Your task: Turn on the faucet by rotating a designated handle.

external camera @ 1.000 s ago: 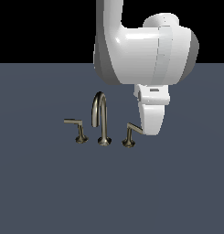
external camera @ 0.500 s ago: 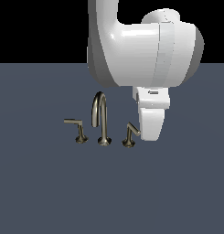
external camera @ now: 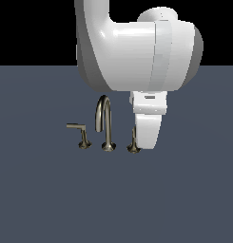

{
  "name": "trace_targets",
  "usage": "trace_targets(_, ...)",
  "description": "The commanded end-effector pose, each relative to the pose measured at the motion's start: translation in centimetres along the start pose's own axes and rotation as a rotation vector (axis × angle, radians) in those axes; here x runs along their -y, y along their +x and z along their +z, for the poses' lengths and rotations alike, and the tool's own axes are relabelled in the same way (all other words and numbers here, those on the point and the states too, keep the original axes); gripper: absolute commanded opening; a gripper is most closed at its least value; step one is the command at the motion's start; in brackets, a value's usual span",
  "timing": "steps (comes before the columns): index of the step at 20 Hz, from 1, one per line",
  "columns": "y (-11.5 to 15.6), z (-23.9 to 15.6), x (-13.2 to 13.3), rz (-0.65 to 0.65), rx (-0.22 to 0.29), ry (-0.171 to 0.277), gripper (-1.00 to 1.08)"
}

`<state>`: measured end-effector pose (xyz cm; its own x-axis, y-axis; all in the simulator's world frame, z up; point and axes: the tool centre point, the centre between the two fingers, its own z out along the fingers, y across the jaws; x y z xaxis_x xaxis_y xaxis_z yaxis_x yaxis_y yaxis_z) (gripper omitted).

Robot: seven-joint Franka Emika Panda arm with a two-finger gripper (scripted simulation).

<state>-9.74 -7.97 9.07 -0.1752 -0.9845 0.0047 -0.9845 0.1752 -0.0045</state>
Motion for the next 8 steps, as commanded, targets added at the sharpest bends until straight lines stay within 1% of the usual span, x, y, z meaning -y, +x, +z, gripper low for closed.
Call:
trace_targets(1, -2.1, 0.0, 0.1, -0.021, 0.003, -0.001, -1.00)
trace_targets(7, -5.7, 0.0, 0.4, -0.038, 0.005, -0.004, -1.00)
trace_targets(8, -5.7, 0.0, 0.4, -0.038, 0.005, -0.004, -1.00)
